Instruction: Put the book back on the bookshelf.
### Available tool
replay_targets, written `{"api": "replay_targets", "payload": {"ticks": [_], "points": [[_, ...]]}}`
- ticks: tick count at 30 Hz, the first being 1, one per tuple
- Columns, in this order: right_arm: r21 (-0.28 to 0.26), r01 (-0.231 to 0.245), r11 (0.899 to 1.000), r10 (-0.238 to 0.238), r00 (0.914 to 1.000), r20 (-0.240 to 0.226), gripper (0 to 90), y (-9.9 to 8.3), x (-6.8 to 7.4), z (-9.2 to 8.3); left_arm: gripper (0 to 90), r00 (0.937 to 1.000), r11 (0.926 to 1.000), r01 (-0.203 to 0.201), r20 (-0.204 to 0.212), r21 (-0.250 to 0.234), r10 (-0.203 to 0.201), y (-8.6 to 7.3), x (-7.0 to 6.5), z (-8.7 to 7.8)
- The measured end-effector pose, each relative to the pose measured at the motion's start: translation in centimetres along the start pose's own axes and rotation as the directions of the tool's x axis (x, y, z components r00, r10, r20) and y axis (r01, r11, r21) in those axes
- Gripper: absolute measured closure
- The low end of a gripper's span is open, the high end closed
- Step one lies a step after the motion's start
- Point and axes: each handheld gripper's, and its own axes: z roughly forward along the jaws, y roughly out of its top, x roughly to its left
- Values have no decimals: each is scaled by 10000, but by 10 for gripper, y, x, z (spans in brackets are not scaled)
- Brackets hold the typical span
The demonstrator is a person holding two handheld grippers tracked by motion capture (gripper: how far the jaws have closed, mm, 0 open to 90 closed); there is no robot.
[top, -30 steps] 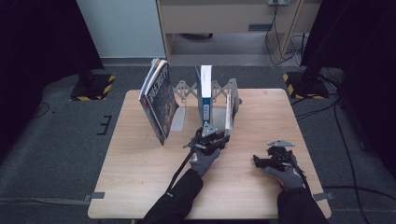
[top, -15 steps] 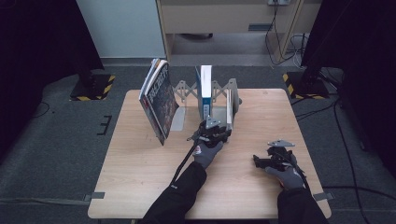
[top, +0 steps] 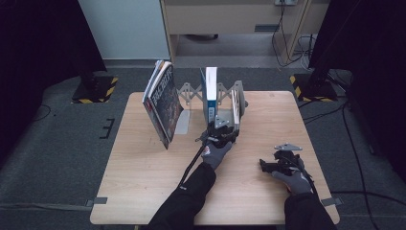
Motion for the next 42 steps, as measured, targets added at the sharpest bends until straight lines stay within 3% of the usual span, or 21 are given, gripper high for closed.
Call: {"api": "replay_targets", "payload": {"ticks": [12,23,33,39,42], "points": [[-13,3,10000,-3,10000,8,6,0,0,0,623,9997,9995,-239,-91,190,241,3,-3,7],[-4,23,10000,-23,10000,3,6,0,0,0,590,9977,9977,-641,-187,221,646,0,-5,-9],[-2,22,10000,-22,10000,-4,6,0,0,0,540,9927,9926,-1204,-82,174,1206,0,-5,-54],[-1,19,10000,-19,10000,-3,6,0,0,0,487,9922,9917,-1247,-19,317,1248,3,4,-86],[-2,12,10000,-12,10000,-11,5,0,0,0,433,9946,9943,-1034,78,244,1033,0,12,-106]]}}
